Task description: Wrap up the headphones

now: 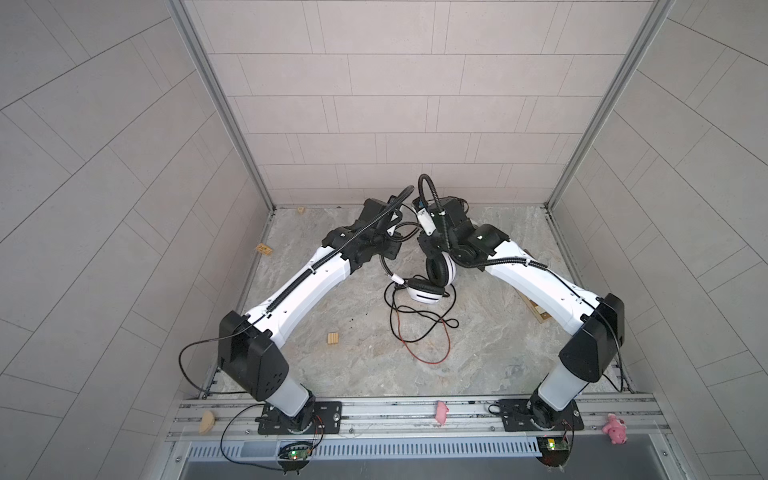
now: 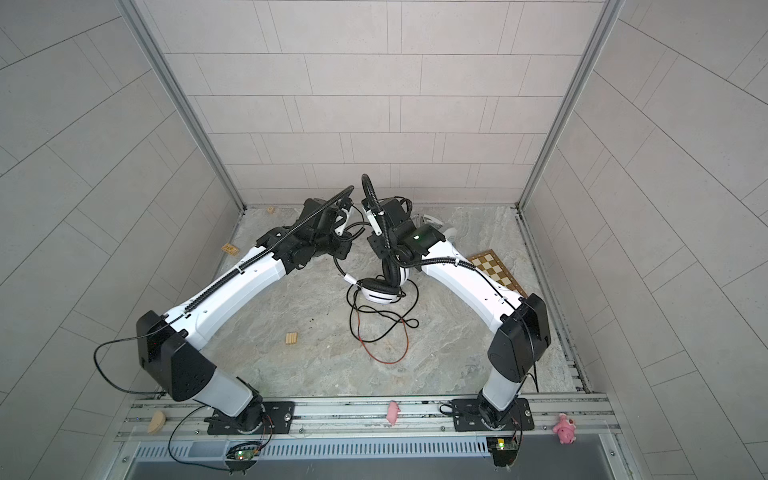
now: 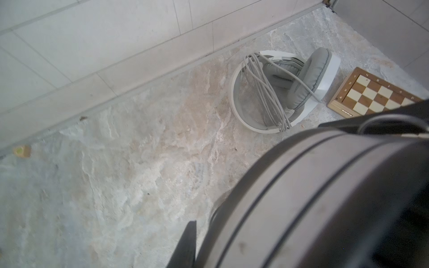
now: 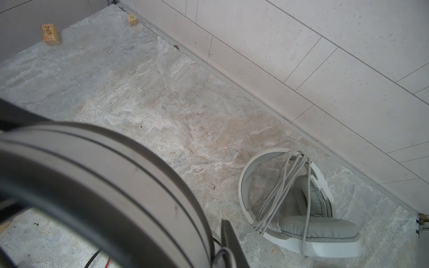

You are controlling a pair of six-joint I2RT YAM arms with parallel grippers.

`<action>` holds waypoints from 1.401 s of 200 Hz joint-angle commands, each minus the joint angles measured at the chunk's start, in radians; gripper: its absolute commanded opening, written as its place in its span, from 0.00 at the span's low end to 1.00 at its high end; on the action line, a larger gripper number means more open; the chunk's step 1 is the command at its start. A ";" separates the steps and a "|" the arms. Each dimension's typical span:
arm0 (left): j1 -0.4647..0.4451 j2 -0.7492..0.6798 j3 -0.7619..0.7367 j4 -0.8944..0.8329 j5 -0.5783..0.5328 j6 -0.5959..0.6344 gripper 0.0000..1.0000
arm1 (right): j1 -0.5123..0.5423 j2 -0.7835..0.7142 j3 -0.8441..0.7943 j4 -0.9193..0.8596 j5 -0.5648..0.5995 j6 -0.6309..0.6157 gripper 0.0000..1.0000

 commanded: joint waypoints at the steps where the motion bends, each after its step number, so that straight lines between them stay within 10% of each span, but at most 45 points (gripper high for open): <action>1: 0.020 -0.009 0.019 0.021 -0.059 -0.035 0.06 | 0.008 -0.069 -0.027 0.041 -0.032 0.023 0.25; 82: 0.207 -0.052 0.001 0.069 0.122 -0.160 0.00 | -0.121 -0.301 -0.264 0.193 -0.124 0.170 0.70; 200: 0.461 -0.157 -0.181 0.427 0.469 -0.444 0.00 | -0.198 -0.228 -0.838 0.719 -0.423 0.309 0.71; 280: 0.483 -0.160 -0.178 0.433 0.495 -0.454 0.00 | -0.187 -0.192 -0.818 0.733 -0.228 0.332 0.72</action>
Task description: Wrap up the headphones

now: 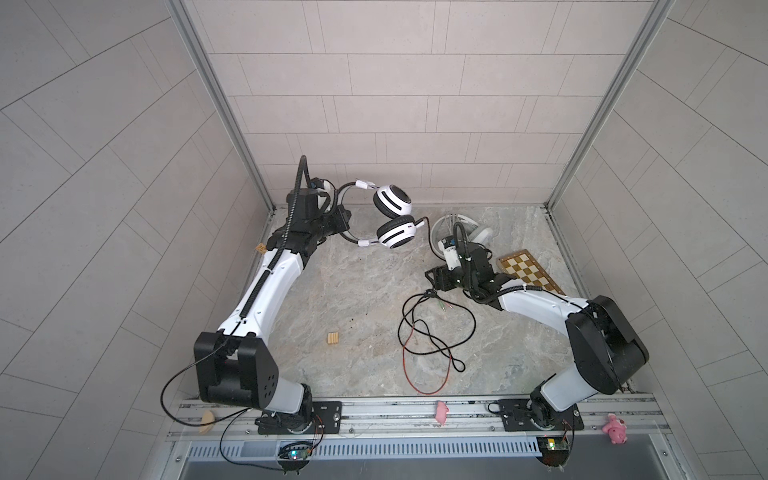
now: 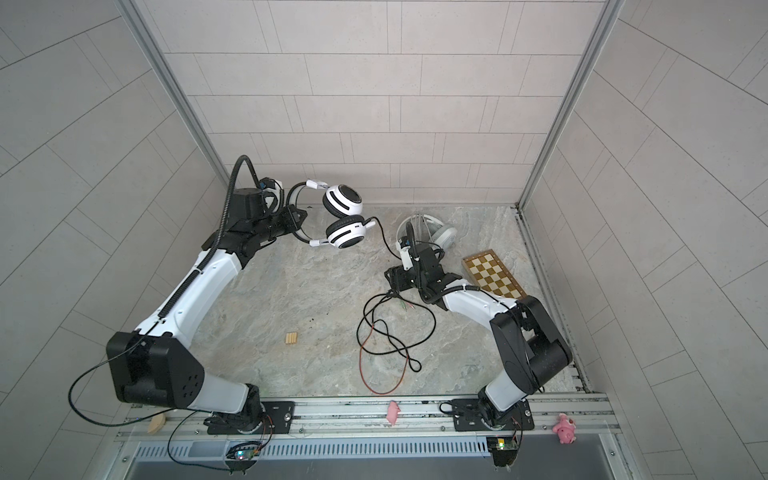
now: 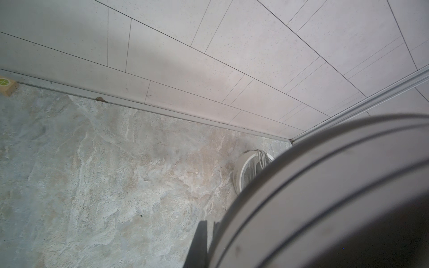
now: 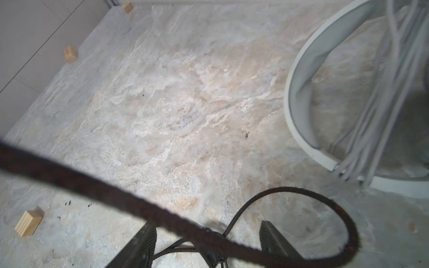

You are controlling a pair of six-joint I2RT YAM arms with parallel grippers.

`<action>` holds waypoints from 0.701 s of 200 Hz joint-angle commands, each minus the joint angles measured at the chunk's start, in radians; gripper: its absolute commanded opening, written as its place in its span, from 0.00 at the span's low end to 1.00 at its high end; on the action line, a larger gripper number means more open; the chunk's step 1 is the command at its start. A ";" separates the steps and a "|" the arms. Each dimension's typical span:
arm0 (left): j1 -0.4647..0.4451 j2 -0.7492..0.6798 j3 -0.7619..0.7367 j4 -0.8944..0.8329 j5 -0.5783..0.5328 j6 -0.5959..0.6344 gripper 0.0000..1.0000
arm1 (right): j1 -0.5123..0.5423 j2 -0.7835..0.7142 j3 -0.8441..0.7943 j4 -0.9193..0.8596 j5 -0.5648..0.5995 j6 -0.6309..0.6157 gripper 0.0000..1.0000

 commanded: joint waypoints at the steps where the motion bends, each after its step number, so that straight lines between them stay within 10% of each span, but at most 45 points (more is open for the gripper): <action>1: 0.020 -0.051 0.004 0.081 0.036 -0.047 0.00 | -0.016 -0.069 -0.064 0.062 0.078 0.033 0.72; 51: 0.093 -0.099 -0.066 0.216 0.075 -0.169 0.00 | -0.042 -0.149 -0.255 0.247 0.072 0.069 0.73; 140: 0.169 -0.069 -0.102 0.385 0.201 -0.322 0.00 | -0.056 0.262 -0.116 0.665 -0.104 0.301 0.76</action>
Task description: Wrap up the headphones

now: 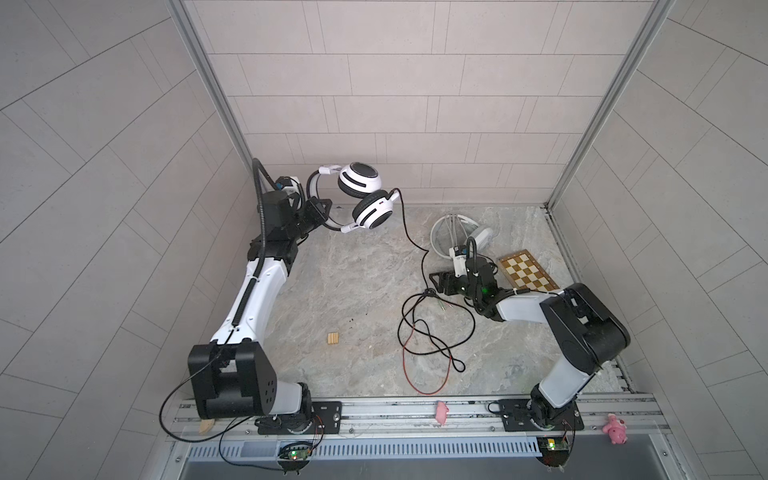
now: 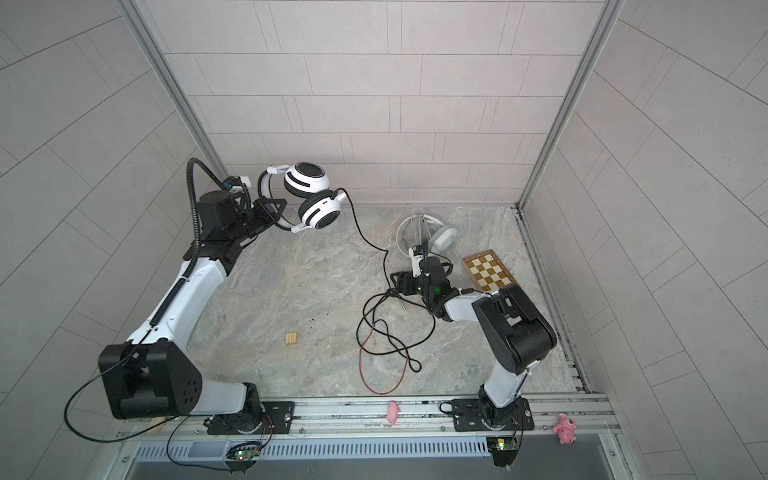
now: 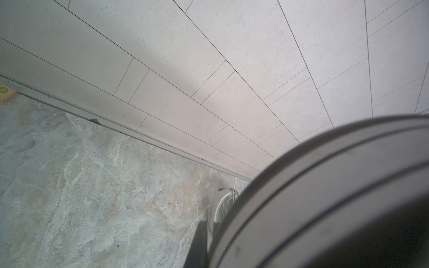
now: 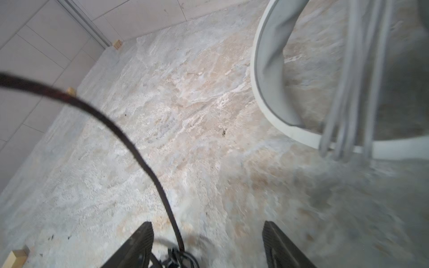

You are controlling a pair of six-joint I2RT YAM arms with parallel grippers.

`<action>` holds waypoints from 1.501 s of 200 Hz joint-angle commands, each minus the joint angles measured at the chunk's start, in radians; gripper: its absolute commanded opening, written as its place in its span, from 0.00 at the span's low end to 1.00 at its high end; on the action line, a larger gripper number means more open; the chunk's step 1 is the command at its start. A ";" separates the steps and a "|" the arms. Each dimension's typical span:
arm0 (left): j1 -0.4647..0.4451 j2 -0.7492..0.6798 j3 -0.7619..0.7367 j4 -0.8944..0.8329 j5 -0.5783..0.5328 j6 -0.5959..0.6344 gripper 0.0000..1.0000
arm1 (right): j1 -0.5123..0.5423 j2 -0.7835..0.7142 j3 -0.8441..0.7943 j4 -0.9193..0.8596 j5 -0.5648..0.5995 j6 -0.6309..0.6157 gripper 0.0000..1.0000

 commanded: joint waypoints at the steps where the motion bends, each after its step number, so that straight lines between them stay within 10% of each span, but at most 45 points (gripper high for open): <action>1: 0.013 -0.012 0.005 0.122 0.056 -0.073 0.00 | 0.008 0.080 0.057 0.192 -0.036 0.124 0.76; 78: 0.040 0.003 -0.006 0.164 0.075 -0.122 0.00 | 0.133 0.242 0.206 0.210 -0.043 0.156 0.71; 166: 0.066 0.001 -0.021 0.176 0.069 -0.171 0.00 | 0.128 -0.056 0.068 -0.045 0.084 -0.055 0.70; 259: 0.064 0.030 -0.030 0.234 0.112 -0.186 0.00 | 0.186 0.210 0.356 -0.158 -0.015 -0.045 0.70; 300: 0.066 0.038 -0.027 0.252 0.141 -0.202 0.00 | 0.197 0.269 0.391 -0.111 -0.072 0.010 0.48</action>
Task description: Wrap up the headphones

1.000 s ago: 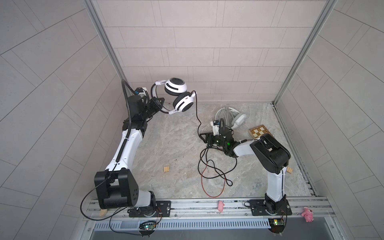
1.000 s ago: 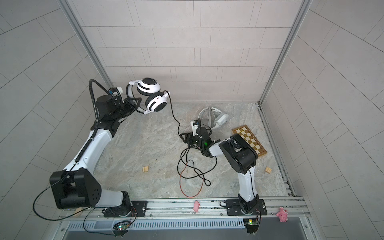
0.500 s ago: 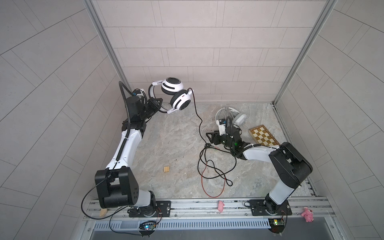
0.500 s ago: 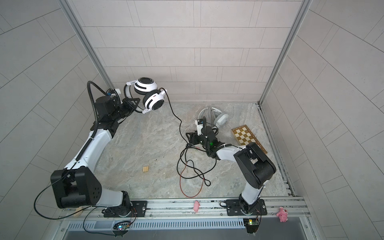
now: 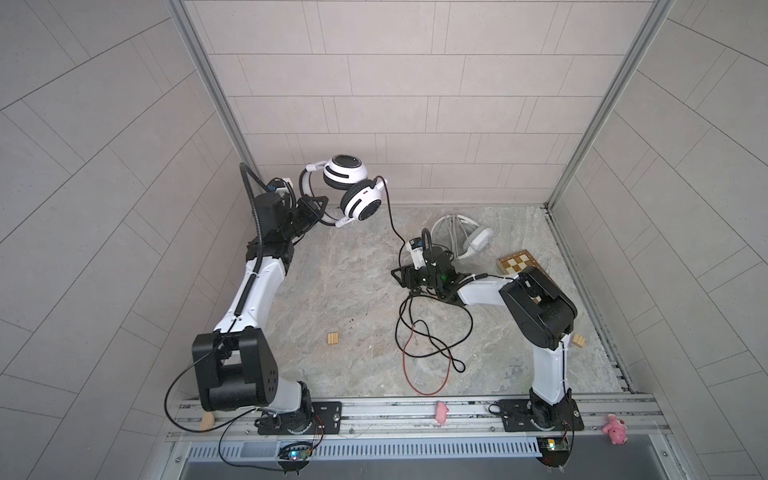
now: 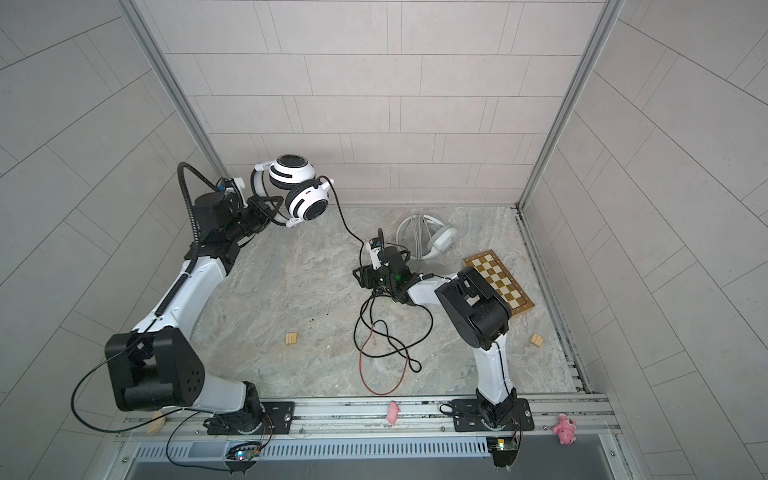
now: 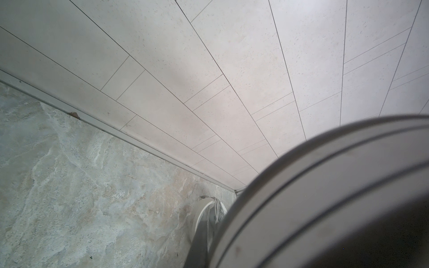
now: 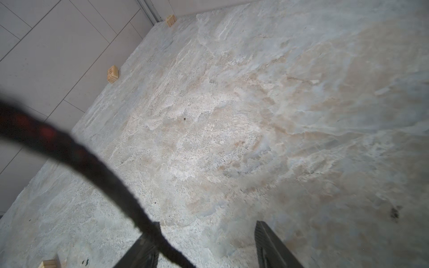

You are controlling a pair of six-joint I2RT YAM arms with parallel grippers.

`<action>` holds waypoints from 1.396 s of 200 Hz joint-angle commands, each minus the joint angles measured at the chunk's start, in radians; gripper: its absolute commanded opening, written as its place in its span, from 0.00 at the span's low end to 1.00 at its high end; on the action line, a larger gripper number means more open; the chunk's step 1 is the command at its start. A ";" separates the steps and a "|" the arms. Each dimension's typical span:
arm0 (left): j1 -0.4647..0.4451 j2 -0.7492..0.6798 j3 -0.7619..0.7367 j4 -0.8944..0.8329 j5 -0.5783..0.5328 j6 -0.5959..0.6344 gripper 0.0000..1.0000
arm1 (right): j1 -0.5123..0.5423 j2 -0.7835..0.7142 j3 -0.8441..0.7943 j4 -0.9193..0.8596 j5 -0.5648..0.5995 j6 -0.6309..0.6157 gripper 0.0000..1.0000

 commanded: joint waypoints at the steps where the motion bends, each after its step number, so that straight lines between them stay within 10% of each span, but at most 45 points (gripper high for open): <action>1: 0.009 -0.014 0.005 0.094 0.045 -0.040 0.00 | 0.011 0.015 0.013 0.010 -0.046 0.037 0.47; 40: 0.024 -0.052 -0.020 0.070 0.001 -0.027 0.00 | 0.023 -0.064 -0.130 0.057 0.008 0.008 0.10; 74: 0.026 -0.076 -0.041 0.031 -0.072 -0.027 0.00 | 0.029 -0.275 -0.233 -0.116 0.138 -0.103 0.03; 148: -0.007 -0.101 0.009 -0.216 -0.245 0.076 0.00 | 0.122 -0.587 0.169 -0.988 0.451 -0.448 0.00; 279: -0.219 -0.073 0.105 -0.389 -0.334 0.270 0.00 | 0.270 -0.431 0.827 -1.451 0.721 -0.665 0.00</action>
